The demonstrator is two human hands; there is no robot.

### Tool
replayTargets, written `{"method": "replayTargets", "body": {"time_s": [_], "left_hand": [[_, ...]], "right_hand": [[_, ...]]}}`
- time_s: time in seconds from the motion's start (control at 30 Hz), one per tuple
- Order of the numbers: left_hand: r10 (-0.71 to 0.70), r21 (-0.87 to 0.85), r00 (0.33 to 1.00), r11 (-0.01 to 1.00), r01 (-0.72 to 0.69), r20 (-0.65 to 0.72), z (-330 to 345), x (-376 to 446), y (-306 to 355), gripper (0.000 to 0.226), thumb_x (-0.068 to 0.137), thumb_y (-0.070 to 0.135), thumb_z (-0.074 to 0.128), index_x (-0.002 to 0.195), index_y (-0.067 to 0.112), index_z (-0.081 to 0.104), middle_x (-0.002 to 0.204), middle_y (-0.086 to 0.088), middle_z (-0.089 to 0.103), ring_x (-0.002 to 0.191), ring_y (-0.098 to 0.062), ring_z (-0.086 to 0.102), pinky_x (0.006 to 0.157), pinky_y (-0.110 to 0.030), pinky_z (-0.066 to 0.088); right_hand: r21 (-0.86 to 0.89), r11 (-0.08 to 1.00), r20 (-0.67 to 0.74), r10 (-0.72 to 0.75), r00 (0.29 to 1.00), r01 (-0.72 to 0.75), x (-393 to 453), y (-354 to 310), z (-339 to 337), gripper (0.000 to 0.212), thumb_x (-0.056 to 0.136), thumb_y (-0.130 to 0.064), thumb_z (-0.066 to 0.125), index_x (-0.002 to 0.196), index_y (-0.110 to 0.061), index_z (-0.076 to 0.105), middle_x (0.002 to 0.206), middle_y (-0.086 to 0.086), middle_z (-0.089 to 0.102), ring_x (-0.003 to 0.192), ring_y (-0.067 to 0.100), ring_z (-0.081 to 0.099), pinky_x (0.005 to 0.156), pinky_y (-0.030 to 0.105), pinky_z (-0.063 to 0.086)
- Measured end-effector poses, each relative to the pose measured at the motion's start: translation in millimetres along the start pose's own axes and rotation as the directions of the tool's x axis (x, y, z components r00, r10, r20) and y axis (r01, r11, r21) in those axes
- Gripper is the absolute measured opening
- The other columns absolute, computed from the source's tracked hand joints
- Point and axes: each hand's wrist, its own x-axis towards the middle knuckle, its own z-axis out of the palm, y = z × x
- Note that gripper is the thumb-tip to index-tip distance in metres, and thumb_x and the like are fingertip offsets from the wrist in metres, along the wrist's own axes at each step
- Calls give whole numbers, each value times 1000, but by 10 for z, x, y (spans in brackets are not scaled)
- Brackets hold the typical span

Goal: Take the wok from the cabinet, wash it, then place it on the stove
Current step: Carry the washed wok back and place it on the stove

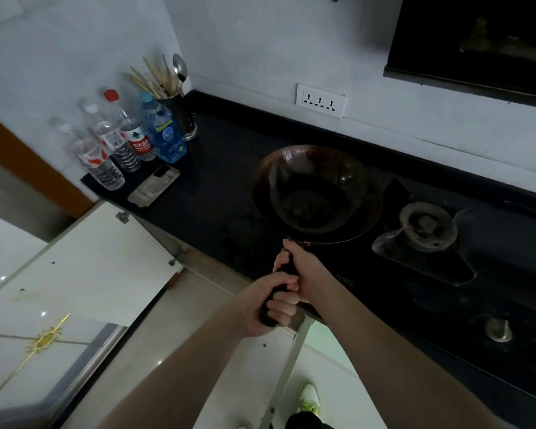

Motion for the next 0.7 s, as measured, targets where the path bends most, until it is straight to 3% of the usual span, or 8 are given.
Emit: {"method": "replayTargets", "body": {"time_s": [0.47, 0.7], "left_hand": [[-11, 15, 999, 1000, 12, -43, -7, 196, 180, 22, 92, 19, 58, 72, 15, 49, 47, 6, 38, 33, -3, 35, 29, -16, 30], [-26, 78, 991, 996, 36, -129, -24, 202, 255, 22, 92, 26, 61, 73, 14, 56, 50, 7, 39, 34, -3, 33, 31, -15, 28]], "right_hand": [[-29, 1000, 2, 6, 1000, -6, 256, -197, -57, 39, 97, -28, 53, 61, -14, 47, 48, -2, 46, 41, 12, 49, 50, 26, 48], [56, 996, 15, 71, 997, -71, 345, -241, -76, 34, 95, -30, 59, 68, -12, 48, 57, -3, 46, 51, 12, 47, 48, 24, 48]]}}
